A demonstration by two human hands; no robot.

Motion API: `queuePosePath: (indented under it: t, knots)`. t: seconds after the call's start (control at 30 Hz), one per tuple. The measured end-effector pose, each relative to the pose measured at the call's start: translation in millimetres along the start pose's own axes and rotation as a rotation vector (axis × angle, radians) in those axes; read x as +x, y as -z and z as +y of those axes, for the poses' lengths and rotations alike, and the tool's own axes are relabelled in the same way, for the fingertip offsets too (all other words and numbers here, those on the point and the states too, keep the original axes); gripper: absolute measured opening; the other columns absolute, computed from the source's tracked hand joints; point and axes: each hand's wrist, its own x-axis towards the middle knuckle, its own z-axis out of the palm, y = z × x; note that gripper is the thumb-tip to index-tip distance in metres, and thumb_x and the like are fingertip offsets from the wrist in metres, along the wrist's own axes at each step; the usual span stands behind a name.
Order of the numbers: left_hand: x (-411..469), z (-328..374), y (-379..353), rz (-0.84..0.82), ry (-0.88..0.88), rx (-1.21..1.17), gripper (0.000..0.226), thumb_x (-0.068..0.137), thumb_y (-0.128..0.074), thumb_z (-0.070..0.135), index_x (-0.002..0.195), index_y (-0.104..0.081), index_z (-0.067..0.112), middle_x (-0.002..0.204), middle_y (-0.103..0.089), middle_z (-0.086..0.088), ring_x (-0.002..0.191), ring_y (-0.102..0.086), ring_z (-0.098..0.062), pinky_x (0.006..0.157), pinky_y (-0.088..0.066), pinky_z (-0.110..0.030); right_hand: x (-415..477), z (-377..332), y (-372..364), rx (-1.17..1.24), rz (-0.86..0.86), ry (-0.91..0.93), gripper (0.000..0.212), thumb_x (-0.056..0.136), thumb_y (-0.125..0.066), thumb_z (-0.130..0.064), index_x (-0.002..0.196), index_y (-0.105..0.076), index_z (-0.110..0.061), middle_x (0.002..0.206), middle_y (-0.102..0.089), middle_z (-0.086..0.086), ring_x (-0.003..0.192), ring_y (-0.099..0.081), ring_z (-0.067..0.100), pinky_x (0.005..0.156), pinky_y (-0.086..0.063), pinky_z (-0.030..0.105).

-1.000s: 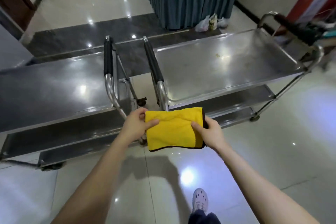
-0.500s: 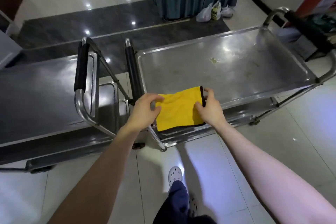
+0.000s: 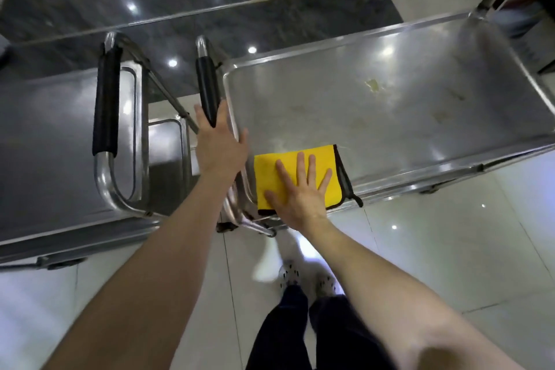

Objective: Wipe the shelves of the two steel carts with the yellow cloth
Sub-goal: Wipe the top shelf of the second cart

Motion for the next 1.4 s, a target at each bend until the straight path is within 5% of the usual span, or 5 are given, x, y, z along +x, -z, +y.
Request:
queuePosePath:
  t: [0.4,0.7,0.93,1.17,1.4]
  knots:
    - [-5,7,2,0.01,0.087,0.047,0.086,0.094,-0.057,0.006,0.167,-0.027,0.041,0.178,-0.008,-0.012,0.134,-0.057,-0.044,0.11,-0.049,-0.047,30,-4,-3,-0.045,0.054,0.197,0.084,0.099,-0.02,-0.087,0.17,-0.002,-0.047,0.179,0.013,0.012,0.164,0.02,0.038,0.122,0.0,0.077]
    - [24,27,8,0.091,0.124,0.187,0.054,0.089,-0.076,0.014,0.127,-0.039,0.026,0.138,-0.04,-0.021,0.088,-0.061,-0.037,0.079,-0.061,-0.054,29,114,23,-0.122,0.022,0.165,0.089,0.093,-0.021,-0.093,0.168,0.002,-0.052,0.179,0.016,0.007,0.164,0.022,0.032,0.12,0.0,0.08]
    - [30,19,0,0.049,0.113,0.162,0.087,0.098,-0.062,0.015,0.168,-0.014,0.033,0.162,-0.029,-0.02,0.103,-0.064,-0.045,0.09,-0.06,-0.06,67,168,50,-0.115,0.02,0.077,0.091,0.09,-0.019,-0.096,0.167,0.005,-0.054,0.18,0.017,0.002,0.163,0.024,0.03,0.12,0.001,0.081]
    - [34,11,-2,0.073,0.126,0.085,0.095,0.094,-0.07,0.017,0.166,-0.015,0.043,0.158,-0.036,-0.012,0.107,-0.066,-0.044,0.087,-0.062,-0.058,157,193,79,-0.034,0.066,0.031,0.09,0.091,-0.031,-0.093,0.168,-0.004,-0.054,0.181,0.01,0.003,0.165,0.016,0.032,0.119,0.0,0.083]
    - [32,7,-5,0.075,0.139,0.064,0.094,0.094,-0.066,0.018,0.166,-0.013,0.047,0.162,-0.034,-0.007,0.091,-0.068,-0.04,0.083,-0.063,-0.06,282,152,94,-0.005,0.047,0.047,0.097,0.083,-0.013,-0.101,0.167,0.002,-0.054,0.18,0.016,0.005,0.164,0.02,0.035,0.116,0.009,0.084]
